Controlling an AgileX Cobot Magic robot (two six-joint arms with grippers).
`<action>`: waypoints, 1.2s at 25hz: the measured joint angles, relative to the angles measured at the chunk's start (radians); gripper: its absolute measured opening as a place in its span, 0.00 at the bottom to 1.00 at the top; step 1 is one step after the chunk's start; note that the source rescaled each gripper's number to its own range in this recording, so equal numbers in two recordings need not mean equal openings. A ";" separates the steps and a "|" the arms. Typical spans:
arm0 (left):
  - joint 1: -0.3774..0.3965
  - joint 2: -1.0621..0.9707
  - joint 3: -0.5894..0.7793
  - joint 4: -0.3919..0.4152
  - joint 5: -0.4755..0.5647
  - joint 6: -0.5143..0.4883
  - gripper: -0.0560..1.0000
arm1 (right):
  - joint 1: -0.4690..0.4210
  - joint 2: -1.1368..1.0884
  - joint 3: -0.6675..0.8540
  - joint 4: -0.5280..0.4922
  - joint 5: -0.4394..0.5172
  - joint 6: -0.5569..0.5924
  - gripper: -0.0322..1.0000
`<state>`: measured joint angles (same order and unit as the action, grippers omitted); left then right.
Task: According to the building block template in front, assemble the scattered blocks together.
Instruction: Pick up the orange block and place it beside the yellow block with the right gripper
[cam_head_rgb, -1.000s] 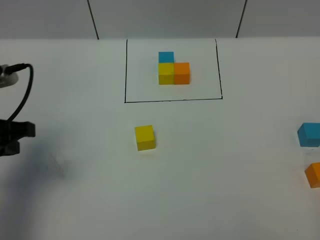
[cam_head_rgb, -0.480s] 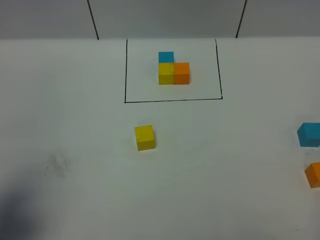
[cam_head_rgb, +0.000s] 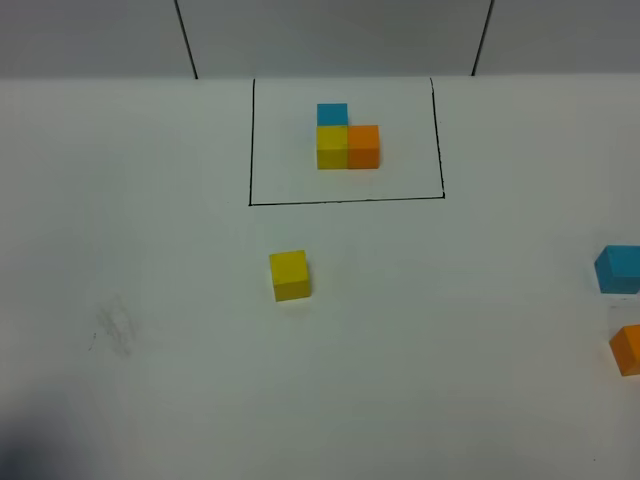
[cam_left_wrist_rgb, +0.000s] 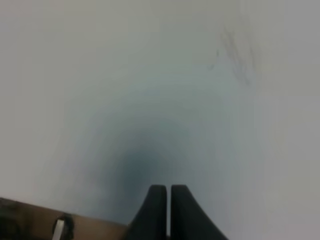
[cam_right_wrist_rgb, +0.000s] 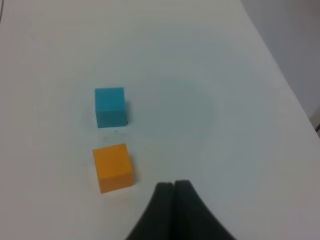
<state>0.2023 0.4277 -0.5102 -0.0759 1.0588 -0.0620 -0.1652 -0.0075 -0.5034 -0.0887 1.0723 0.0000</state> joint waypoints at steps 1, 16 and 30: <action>0.000 -0.021 0.000 0.000 0.000 0.000 0.05 | 0.000 0.000 0.000 0.000 0.000 0.000 0.03; 0.000 -0.099 0.002 0.092 0.004 -0.111 0.05 | 0.000 0.000 0.000 0.001 0.000 0.000 0.03; -0.042 -0.150 0.002 0.189 0.014 0.032 0.05 | 0.000 0.000 0.000 0.001 0.000 0.000 0.03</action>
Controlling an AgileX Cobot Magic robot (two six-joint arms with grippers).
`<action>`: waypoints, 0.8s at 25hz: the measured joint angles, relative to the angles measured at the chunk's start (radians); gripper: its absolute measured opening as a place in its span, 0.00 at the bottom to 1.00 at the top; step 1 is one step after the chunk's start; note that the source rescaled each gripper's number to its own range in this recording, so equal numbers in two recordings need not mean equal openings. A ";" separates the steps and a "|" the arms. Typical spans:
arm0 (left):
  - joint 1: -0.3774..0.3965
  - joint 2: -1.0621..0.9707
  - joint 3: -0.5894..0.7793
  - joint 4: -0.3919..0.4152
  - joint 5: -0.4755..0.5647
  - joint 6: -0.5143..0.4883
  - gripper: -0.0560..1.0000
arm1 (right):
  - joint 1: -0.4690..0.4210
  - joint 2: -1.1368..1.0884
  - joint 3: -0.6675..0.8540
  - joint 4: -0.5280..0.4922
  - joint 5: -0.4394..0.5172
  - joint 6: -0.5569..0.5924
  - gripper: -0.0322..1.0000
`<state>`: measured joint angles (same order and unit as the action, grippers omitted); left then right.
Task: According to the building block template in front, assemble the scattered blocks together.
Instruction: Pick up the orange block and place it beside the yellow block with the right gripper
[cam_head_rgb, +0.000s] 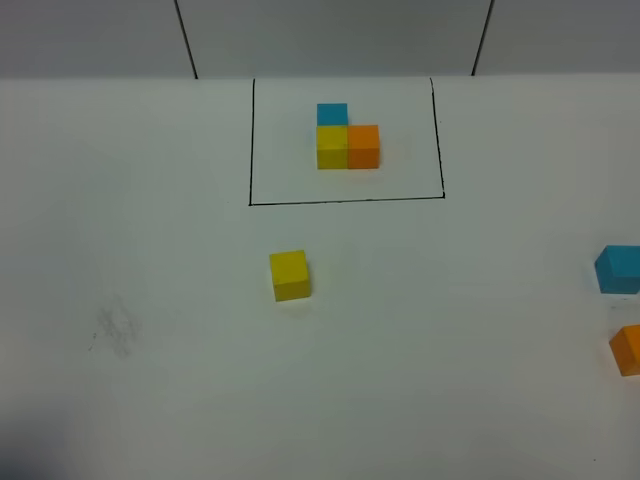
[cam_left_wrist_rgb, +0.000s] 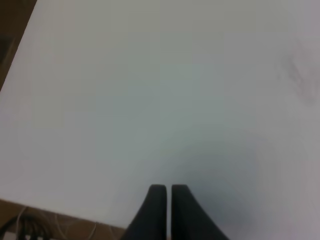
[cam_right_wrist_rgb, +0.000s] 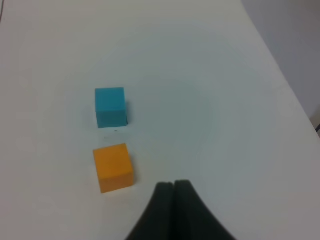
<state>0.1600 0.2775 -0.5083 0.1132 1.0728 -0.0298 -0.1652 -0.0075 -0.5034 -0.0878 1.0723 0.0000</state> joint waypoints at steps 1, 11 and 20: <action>-0.015 -0.028 0.000 -0.002 -0.001 0.003 0.05 | 0.000 0.000 0.000 0.000 0.000 0.000 0.03; -0.095 -0.199 0.003 -0.028 -0.009 0.046 0.05 | 0.000 0.000 0.000 0.001 0.000 0.000 0.03; -0.157 -0.281 0.003 -0.047 -0.009 0.074 0.05 | 0.000 0.000 0.000 0.003 0.000 0.000 0.03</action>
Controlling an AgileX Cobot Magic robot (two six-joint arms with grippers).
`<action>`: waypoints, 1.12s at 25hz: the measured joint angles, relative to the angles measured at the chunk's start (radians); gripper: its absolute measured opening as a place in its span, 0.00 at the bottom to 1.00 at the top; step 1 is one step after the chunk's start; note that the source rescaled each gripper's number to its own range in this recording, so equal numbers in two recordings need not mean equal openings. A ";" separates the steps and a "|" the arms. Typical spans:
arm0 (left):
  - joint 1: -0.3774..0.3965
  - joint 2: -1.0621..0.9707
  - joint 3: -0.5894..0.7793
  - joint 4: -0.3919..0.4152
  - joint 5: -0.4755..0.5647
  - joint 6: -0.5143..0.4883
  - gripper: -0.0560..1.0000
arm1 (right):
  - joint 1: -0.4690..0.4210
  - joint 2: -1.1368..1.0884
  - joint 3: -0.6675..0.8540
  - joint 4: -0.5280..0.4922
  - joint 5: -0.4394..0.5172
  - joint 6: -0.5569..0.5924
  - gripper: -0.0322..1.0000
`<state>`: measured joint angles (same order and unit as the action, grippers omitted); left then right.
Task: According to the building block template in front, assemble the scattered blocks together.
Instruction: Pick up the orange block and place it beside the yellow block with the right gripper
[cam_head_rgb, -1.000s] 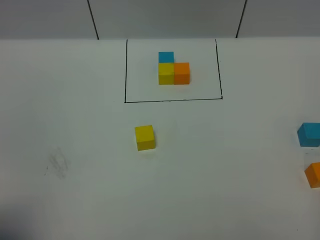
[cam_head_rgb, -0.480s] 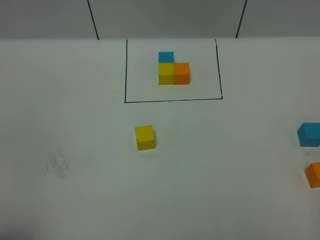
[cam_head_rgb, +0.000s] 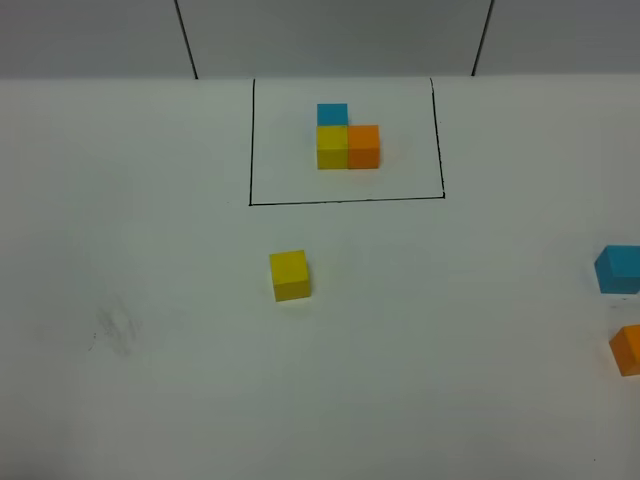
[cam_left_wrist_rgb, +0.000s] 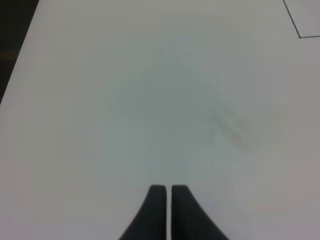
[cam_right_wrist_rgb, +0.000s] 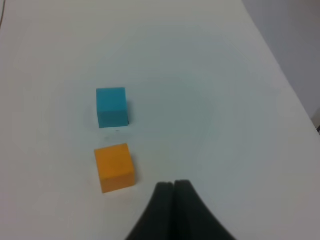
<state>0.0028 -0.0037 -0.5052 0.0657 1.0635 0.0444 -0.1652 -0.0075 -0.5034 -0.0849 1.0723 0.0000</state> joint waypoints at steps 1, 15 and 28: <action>-0.001 -0.001 0.000 0.000 0.000 0.000 0.05 | 0.000 0.000 0.000 0.001 0.000 0.000 0.03; -0.003 -0.002 0.000 0.000 0.000 0.001 0.05 | 0.000 0.000 0.000 0.001 0.000 0.000 0.03; -0.003 -0.002 0.000 0.000 0.000 0.001 0.05 | 0.000 0.000 0.000 0.001 0.000 0.000 0.03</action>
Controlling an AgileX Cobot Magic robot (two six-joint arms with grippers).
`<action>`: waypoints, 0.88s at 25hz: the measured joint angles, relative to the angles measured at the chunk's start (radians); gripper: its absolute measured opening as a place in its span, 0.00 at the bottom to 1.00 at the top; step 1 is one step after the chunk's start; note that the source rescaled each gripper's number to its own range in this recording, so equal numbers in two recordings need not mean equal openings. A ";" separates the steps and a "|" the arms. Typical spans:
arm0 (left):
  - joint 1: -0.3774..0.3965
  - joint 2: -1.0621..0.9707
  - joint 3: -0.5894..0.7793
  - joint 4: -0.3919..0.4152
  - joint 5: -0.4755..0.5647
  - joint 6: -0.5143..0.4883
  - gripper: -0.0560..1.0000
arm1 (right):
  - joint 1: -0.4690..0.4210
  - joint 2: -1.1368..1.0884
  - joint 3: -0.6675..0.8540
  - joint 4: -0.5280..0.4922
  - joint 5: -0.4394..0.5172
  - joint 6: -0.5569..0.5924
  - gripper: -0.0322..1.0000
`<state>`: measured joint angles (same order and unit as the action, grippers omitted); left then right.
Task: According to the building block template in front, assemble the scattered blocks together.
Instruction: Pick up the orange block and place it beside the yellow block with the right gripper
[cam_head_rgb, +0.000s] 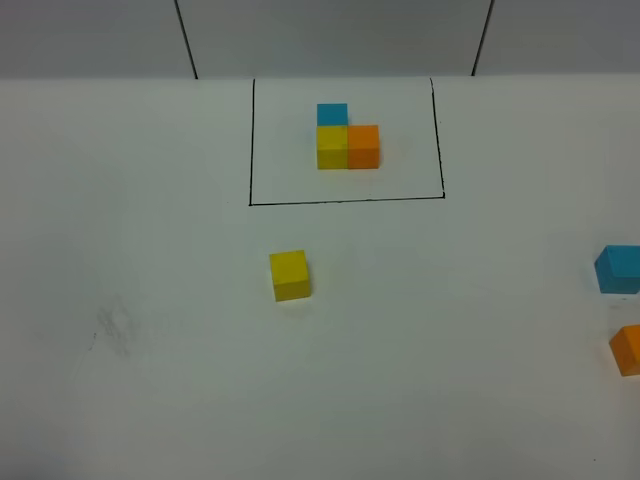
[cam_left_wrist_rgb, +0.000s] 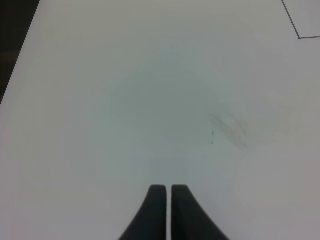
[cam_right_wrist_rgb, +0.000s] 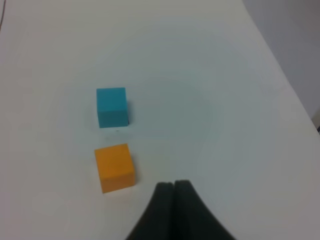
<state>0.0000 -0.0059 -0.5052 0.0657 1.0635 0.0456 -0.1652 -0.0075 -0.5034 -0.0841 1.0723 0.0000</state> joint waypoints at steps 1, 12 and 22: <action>0.000 0.000 0.000 0.000 0.000 0.000 0.05 | 0.000 0.000 0.000 0.000 0.000 0.000 0.03; 0.000 0.000 0.000 0.000 0.000 0.000 0.05 | 0.000 0.000 0.000 0.000 0.000 0.000 0.03; 0.000 0.000 0.000 0.000 0.000 0.000 0.05 | 0.000 0.000 0.000 0.000 0.000 0.000 0.03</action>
<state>0.0000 -0.0059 -0.5052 0.0657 1.0635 0.0456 -0.1652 -0.0075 -0.5034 -0.0841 1.0723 0.0000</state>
